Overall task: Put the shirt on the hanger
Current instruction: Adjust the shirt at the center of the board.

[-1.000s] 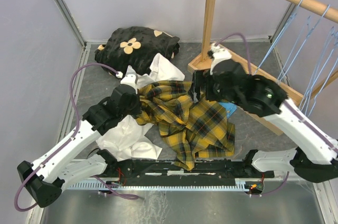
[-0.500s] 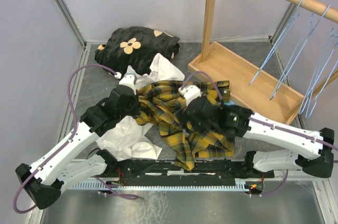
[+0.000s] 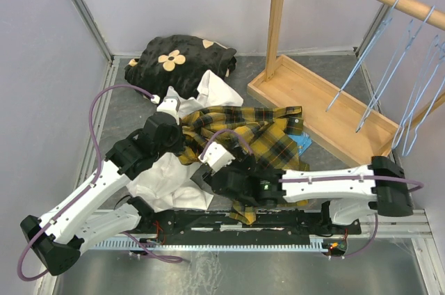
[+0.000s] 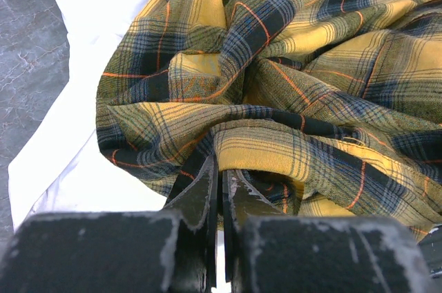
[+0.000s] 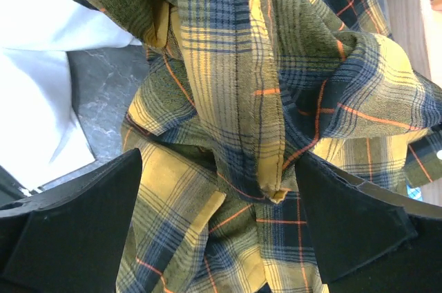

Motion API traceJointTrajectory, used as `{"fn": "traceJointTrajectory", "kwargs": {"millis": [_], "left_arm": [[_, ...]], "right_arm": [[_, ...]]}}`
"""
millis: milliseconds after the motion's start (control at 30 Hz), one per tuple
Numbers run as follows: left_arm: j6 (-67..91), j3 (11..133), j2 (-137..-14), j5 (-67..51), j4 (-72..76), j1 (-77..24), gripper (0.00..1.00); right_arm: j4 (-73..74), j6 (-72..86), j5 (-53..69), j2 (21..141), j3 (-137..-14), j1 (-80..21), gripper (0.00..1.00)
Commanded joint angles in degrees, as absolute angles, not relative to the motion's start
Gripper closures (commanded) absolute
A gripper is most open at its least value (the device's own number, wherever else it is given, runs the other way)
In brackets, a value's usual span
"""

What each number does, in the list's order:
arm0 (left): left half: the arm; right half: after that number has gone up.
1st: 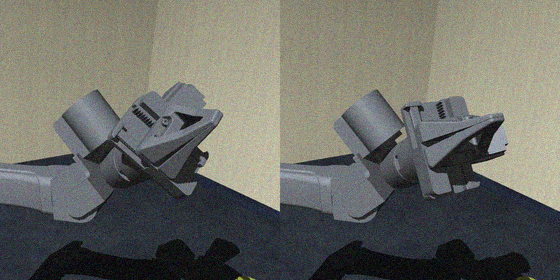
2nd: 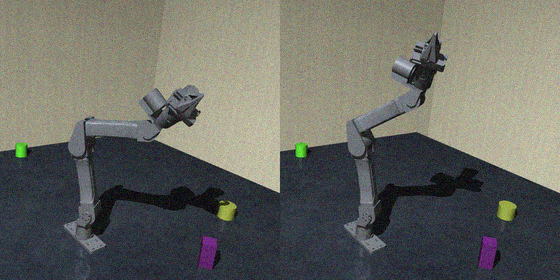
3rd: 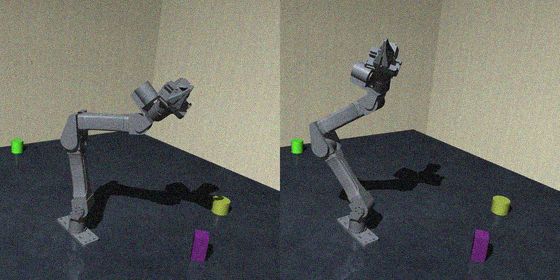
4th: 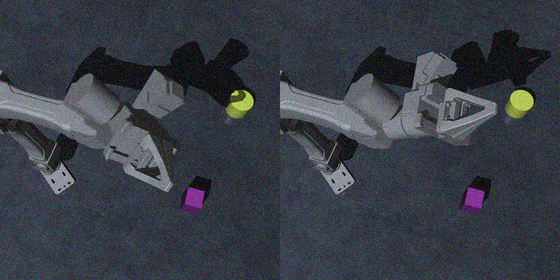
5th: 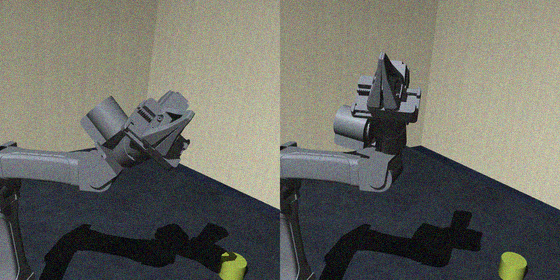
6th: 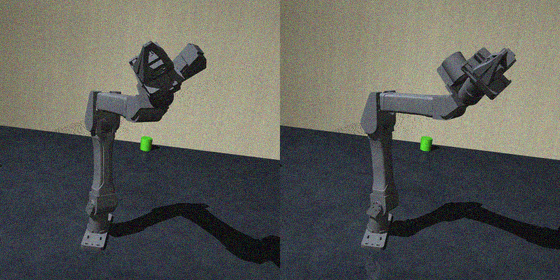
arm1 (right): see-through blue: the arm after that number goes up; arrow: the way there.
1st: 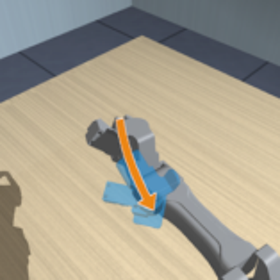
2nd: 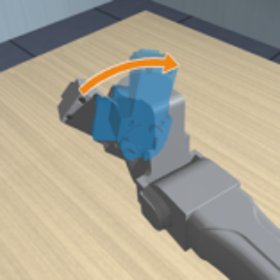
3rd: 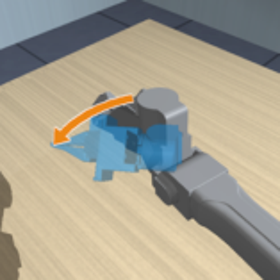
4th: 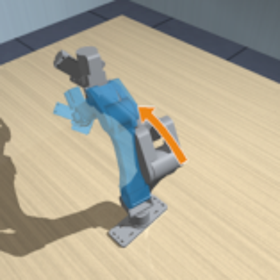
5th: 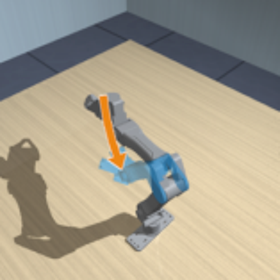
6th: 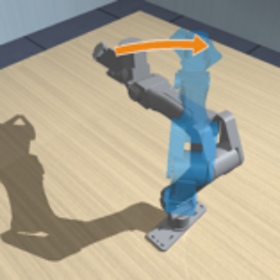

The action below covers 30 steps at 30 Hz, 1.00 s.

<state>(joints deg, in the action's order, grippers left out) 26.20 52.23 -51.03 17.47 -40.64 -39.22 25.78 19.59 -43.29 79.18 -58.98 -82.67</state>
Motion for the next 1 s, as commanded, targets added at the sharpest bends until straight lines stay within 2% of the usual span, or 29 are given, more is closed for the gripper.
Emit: {"fn": "traceJointTrajectory", "kwargs": {"millis": [0, 167, 333, 600, 767, 967], "left_arm": [[24.74, 53.47, -50.38, 16.93, -39.38, -38.98, 0.97], [24.69, 53.58, -49.49, 17.3, -40.0, -38.94, 0.97], [24.65, 53.26, -48.23, 17.71, -40.46, -38.94, 0.97], [24.39, 53.21, -47.59, 17.91, -41.16, -38.91, 0.97], [24.52, 52.85, -47.26, 17.98, -41.35, -38.96, 0.97], [24.14, 52.58, -47.29, 17.93, -41.4, -38.96, 0.97]], "right_arm": [[19.65, 18.03, -56.28, 83.93, -59.58, -84.26, 0.01], [26.89, 22.54, -69.2, 89.66, -63.27, -83.99, 0.01], [27.35, 20.18, -69.14, 87.61, -63.34, -81.18, 0.05], [21.27, 11.66, -54.4, 79.43, -62.86, -71.59, 0.23], [22.06, 12.39, -45.43, 77.2, -63.15, -65.97, 0.28], [22.61, 16.44, -43.94, 77.68, -60.52, -65.32, 0.32]]}}
